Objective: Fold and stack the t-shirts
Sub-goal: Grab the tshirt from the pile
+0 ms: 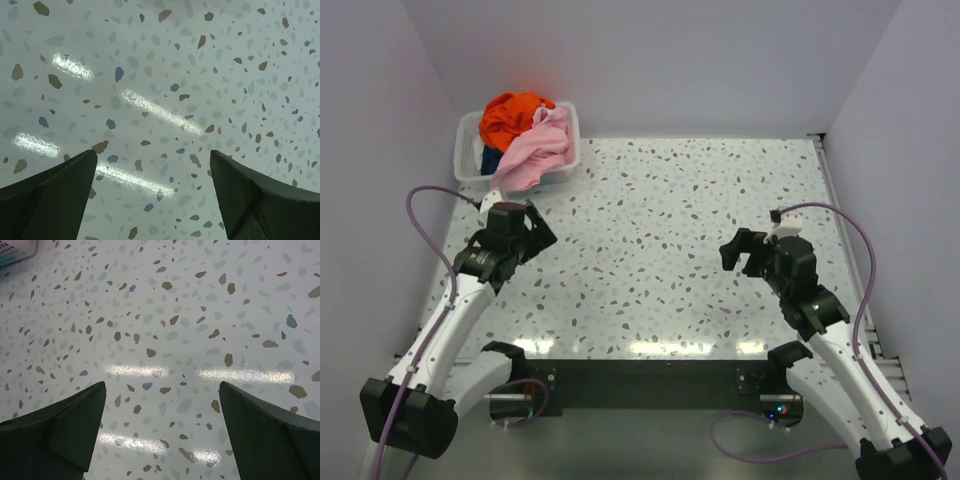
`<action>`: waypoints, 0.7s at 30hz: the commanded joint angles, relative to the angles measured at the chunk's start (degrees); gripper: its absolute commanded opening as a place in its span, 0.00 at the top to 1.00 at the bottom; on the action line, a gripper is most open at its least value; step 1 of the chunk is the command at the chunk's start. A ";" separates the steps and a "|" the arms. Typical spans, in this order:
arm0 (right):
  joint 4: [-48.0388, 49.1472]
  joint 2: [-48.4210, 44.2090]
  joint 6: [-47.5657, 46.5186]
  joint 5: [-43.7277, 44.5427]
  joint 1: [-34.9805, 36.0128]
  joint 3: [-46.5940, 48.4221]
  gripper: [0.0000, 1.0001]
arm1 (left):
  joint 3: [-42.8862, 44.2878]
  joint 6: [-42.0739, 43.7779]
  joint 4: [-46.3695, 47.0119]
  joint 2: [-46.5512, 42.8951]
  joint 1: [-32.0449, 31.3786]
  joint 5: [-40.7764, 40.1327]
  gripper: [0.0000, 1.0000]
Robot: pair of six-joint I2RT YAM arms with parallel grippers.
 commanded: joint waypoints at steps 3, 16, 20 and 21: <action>0.85 -1.26 0.71 1.86 0.14 -0.03 0.01 | 4.35 -1.63 -0.12 -1.46 -0.12 -2.62 0.00; 2.17 -1.88 -0.53 -0.95 0.23 -0.91 0.01 | 12.94 0.30 6.65 13.03 1.10 -3.58 0.00; 3.75 -2.40 -0.79 -1.83 0.14 -2.23 0.01 | 19.10 2.32 10.07 21.03 4.43 -2.80 0.00; 3.67 -2.32 -0.87 -1.91 0.23 -2.32 0.01 | 22.59 2.67 9.99 24.70 4.88 -2.36 0.00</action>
